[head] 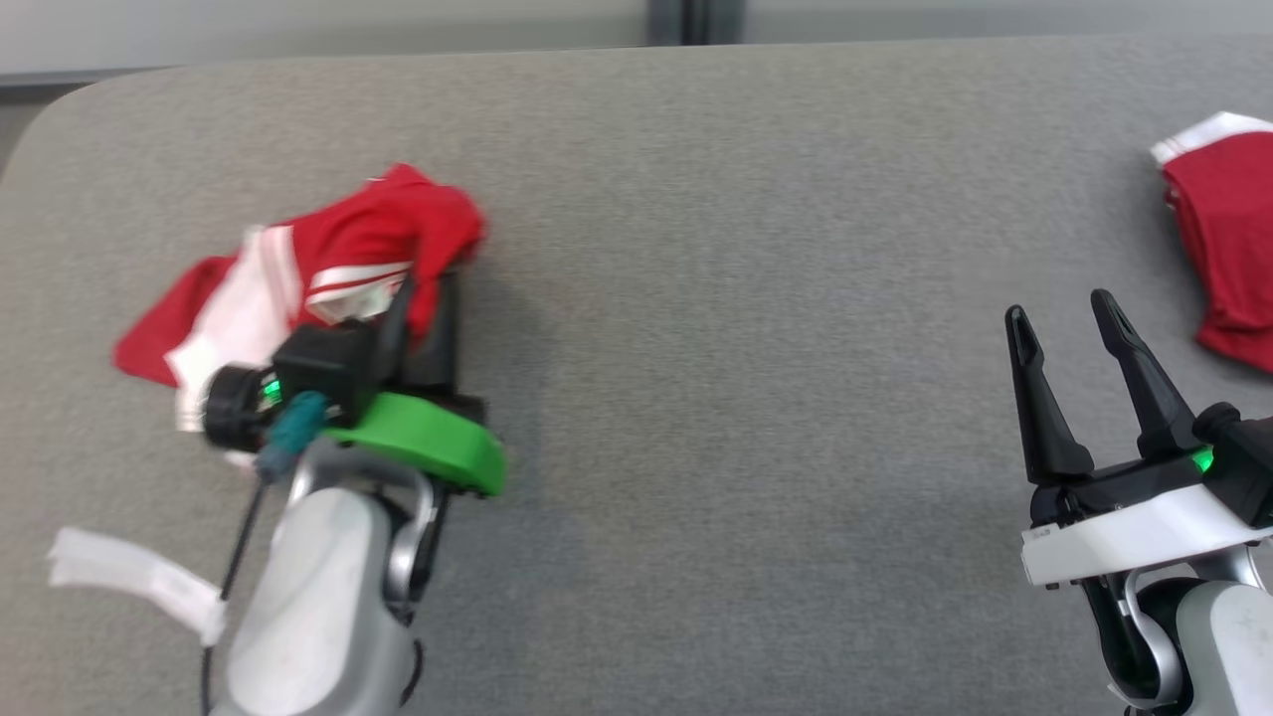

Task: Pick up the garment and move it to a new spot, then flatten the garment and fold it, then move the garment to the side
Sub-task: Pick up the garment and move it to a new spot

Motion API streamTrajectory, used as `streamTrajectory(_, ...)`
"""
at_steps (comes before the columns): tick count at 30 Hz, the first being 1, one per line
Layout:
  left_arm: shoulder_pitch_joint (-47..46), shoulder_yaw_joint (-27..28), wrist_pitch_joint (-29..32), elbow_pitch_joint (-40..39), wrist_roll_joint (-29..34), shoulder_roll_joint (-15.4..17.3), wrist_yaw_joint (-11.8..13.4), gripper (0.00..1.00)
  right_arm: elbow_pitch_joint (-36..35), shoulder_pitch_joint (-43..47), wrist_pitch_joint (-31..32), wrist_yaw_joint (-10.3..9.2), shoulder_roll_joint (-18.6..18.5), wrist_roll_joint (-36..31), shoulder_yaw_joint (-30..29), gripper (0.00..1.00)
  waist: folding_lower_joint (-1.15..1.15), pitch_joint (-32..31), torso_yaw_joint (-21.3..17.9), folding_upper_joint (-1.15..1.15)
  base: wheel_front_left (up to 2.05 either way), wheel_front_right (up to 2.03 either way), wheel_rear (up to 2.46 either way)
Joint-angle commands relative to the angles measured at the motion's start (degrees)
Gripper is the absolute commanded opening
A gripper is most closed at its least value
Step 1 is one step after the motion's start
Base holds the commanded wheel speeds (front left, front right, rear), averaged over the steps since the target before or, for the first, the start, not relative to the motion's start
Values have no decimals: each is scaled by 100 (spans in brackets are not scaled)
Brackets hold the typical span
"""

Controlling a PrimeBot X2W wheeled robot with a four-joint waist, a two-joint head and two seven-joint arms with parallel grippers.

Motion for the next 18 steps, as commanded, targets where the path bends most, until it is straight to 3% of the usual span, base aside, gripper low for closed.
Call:
streamTrajectory(1, -191, -206, 55, -43, 49, -30, -62, 0, 22, -48, -50, -3, 32, 37, 7, 100, 0, 207, -555, 0, 0, 0, 0)
streamTrajectory(6, -604, -1286, 199, 83, -164, -97, -155, 0, 149, -237, -210, -3, 112, 126, 22, 100, 0, 608, -1161, 0, 0, 0, 0)
streamTrajectory(10, -874, -2201, 244, 288, -505, -82, -55, 0, 325, -363, -382, -2, 219, 203, 108, 100, 0, 902, -1604, 0, 0, 0, 0)
streamTrajectory(16, -1102, -3035, 115, 715, -856, -86, 101, 0, 586, -452, -608, -2, 294, 260, 113, 100, 0, 1073, -1917, 0, 0, 0, 0)
streamTrajectory(17, -1127, -3094, 69, 766, -897, -87, 127, 4, 617, -466, -626, -2, 299, 262, 116, 100, 0, 1067, -1924, 0, 0, 0, 0)
streamTrajectory(18, -1138, -3166, -2, 827, -941, -88, 147, 47, 657, -474, -647, -2, 302, 257, 114, 100, 0, 1035, -1922, 0, 0, 0, 0)
